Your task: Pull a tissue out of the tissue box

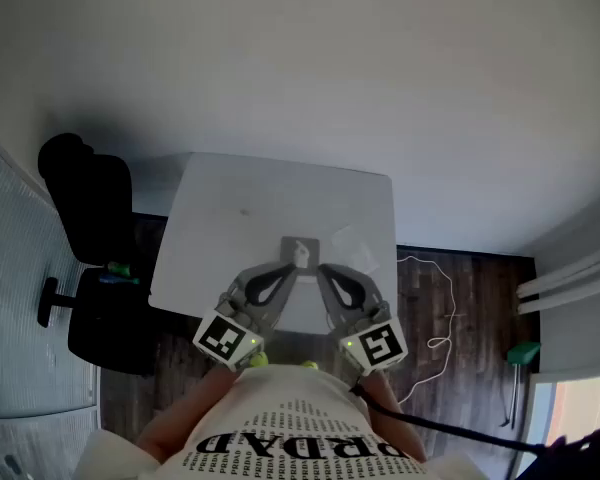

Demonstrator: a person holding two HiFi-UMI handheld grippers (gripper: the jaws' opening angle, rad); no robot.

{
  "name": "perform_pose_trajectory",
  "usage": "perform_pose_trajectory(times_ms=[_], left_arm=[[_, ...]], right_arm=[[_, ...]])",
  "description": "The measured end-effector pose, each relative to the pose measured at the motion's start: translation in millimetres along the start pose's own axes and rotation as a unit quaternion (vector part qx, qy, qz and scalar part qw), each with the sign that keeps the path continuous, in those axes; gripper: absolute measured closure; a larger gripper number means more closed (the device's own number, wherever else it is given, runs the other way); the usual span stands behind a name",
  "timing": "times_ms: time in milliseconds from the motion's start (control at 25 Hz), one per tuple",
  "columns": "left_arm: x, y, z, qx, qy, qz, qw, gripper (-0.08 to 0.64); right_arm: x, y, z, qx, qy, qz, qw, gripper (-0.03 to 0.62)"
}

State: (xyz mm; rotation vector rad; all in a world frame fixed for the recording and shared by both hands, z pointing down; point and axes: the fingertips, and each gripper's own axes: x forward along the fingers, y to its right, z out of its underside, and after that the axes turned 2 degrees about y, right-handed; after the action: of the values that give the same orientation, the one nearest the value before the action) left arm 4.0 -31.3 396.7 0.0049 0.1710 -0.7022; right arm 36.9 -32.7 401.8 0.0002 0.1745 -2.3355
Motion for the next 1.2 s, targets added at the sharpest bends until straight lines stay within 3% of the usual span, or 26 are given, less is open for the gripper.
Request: perform_pose_trajectory(times_ms=[440,1200], left_arm=[[-11,0,14,0.013,-0.025,0.006,0.9996,0.569],[-14,6,5,0.003,-0.007,0.006,1.0000,0.569]], right_arm=[[-2,-7,-3,0.016,0.007,0.002,1.000,0.583],[-3,-22,3,0.021,-0.002,-0.012,1.000,0.583]])
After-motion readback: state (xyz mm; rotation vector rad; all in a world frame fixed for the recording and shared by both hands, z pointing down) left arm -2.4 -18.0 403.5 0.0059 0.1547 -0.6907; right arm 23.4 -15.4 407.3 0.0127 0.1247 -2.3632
